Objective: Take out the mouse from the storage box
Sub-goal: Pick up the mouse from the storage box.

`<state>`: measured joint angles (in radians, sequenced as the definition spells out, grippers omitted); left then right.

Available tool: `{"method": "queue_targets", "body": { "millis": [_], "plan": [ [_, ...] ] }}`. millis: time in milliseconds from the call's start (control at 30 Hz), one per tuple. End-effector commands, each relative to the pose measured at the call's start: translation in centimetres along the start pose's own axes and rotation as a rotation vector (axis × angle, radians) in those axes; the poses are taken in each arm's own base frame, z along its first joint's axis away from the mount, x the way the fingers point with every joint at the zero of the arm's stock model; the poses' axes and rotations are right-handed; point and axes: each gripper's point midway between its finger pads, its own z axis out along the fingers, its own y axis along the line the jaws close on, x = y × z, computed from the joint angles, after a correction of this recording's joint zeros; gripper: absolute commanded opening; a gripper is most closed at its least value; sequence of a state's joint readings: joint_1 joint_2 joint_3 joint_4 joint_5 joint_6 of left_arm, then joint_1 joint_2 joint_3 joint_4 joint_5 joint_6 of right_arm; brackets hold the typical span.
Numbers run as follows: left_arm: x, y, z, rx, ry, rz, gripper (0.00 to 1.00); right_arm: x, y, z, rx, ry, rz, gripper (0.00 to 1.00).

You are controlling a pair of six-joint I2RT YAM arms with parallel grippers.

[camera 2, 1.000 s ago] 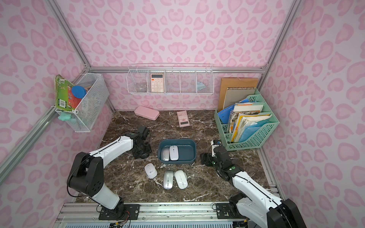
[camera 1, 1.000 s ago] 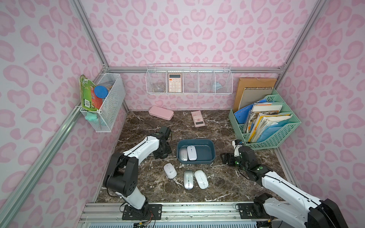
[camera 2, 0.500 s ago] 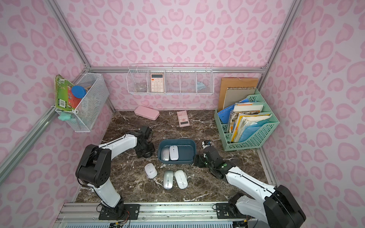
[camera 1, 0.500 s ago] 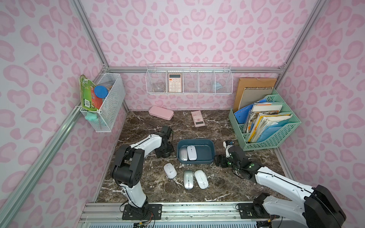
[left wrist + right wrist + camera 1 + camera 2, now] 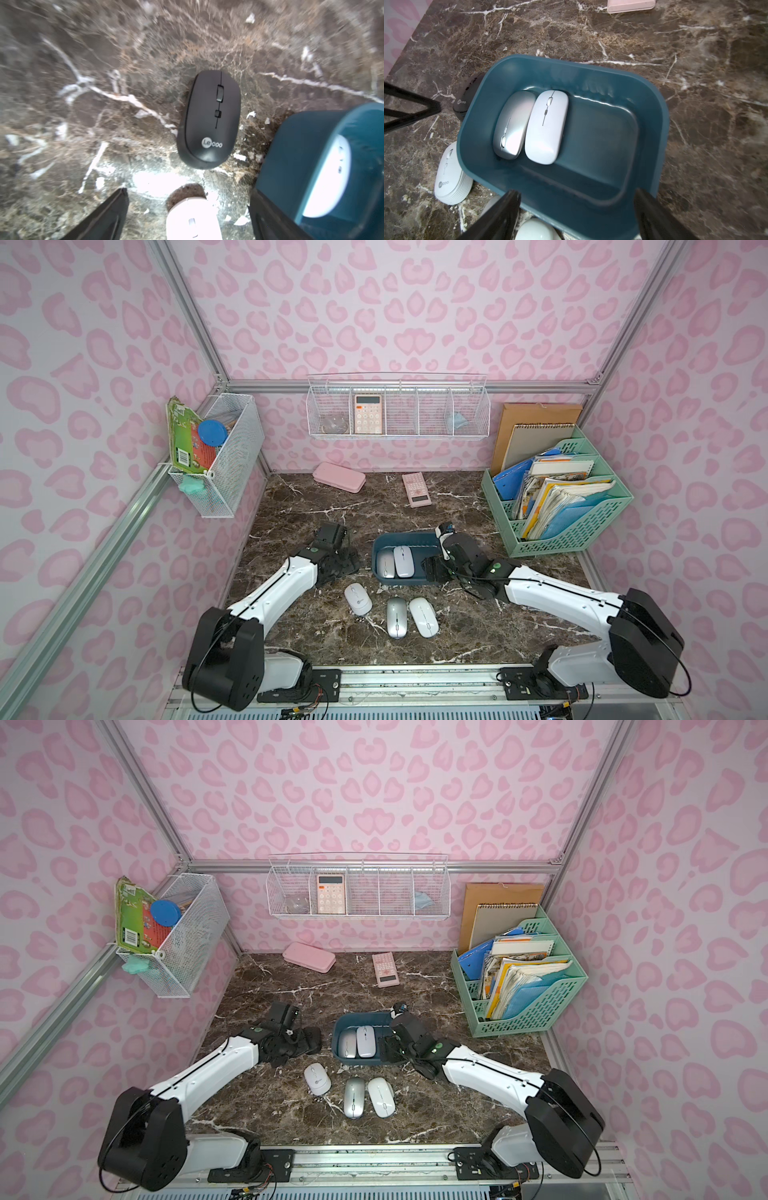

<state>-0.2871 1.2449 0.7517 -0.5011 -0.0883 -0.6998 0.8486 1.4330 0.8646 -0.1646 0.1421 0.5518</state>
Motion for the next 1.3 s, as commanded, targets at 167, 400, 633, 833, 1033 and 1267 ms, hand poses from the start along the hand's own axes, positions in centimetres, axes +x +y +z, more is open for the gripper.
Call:
{"method": "queue_targets", "body": {
  "millis": [167,400,633,833,1033,1267],
  "plan": [
    [0.1,2.6,-3.2,0.074,-0.254,0.039,0.97,0.2,2.6,3.6,0.012,0.114,-0.08,0.89],
    [-0.4,2.5,-6.2,0.17,-0.386,0.053,0.99,0.9,3.8,7.1,0.037,0.207,-0.101,0.87],
    [-0.5,2.5,-7.3,0.197,-0.424,0.046,0.99,1.4,4.1,8.5,0.065,0.255,-0.121,0.86],
    [-0.6,2.4,-7.5,0.203,-0.421,0.046,0.99,1.2,3.9,9.2,0.099,0.264,-0.132,0.83],
    [-0.5,2.5,-7.7,0.208,-0.426,0.045,0.99,0.5,4.1,10.3,0.122,0.269,-0.141,0.79],
    [-0.6,2.5,-7.5,0.195,-0.418,0.045,0.99,0.3,3.3,10.8,0.146,0.274,-0.114,0.74]
  ]
}}
